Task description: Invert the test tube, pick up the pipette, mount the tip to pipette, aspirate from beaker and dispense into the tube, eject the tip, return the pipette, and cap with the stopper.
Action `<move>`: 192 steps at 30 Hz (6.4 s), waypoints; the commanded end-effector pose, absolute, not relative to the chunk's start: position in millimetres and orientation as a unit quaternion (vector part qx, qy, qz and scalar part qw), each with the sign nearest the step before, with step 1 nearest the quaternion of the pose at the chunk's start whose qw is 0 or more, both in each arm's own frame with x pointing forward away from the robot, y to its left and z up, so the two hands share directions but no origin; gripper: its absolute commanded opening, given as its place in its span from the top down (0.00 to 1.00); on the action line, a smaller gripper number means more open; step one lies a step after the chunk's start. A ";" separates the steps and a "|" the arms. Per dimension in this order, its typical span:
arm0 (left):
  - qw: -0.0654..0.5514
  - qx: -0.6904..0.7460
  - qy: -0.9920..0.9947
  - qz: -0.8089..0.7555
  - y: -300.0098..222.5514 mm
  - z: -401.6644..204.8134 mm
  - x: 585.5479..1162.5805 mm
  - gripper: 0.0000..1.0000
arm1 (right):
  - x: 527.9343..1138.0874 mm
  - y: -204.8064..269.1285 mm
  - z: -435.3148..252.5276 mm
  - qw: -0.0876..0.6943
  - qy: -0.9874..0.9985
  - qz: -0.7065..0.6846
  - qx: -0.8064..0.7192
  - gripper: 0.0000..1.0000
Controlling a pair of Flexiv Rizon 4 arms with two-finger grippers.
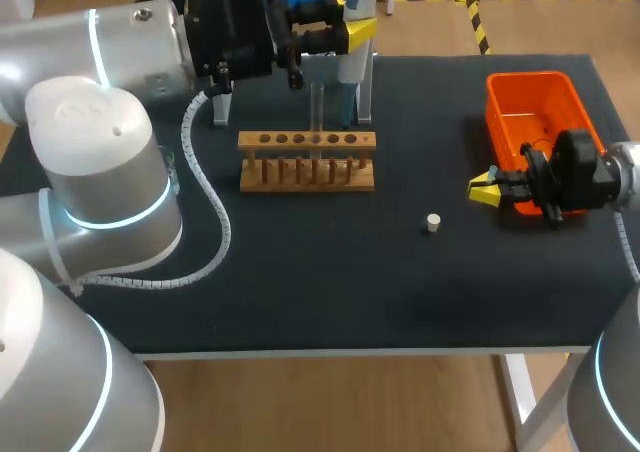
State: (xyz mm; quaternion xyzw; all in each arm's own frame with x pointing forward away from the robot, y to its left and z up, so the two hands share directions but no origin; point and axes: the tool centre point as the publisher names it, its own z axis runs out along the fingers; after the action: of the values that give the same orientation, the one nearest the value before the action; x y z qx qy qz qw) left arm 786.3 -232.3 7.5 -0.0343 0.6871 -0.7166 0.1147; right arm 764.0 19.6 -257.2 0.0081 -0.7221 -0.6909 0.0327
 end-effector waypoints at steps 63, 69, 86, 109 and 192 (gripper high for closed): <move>0.114 -0.034 0.688 -0.716 -231.8 8.2 787.0 1.00 | 798.5 193.6 -241.2 0.080 -0.727 -0.679 0.057 1.00; 0.114 -0.034 0.688 -0.716 -231.8 8.2 787.0 1.00 | 797.2 200.5 -236.0 0.082 -0.727 -0.679 0.062 1.00; 0.114 -0.034 0.688 -0.716 -231.8 8.2 787.0 1.00 | 791.2 208.2 -229.2 0.089 -0.723 -0.682 0.064 1.00; 0.114 -0.034 0.688 -0.716 -231.8 8.2 787.0 1.00 | 791.6 215.3 -221.0 0.088 -0.725 -0.679 0.071 1.00; 0.114 -0.034 0.688 -0.716 -231.8 8.2 787.0 1.00 | 789.7 218.3 -203.8 0.075 -0.715 -0.691 0.081 1.00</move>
State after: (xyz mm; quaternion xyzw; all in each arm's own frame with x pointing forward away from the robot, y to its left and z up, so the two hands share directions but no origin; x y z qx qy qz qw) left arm 786.1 -232.2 8.9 -0.0340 0.6867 -0.7170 0.1149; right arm 790.1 218.2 -206.8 0.0810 -0.7145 -0.6909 0.0750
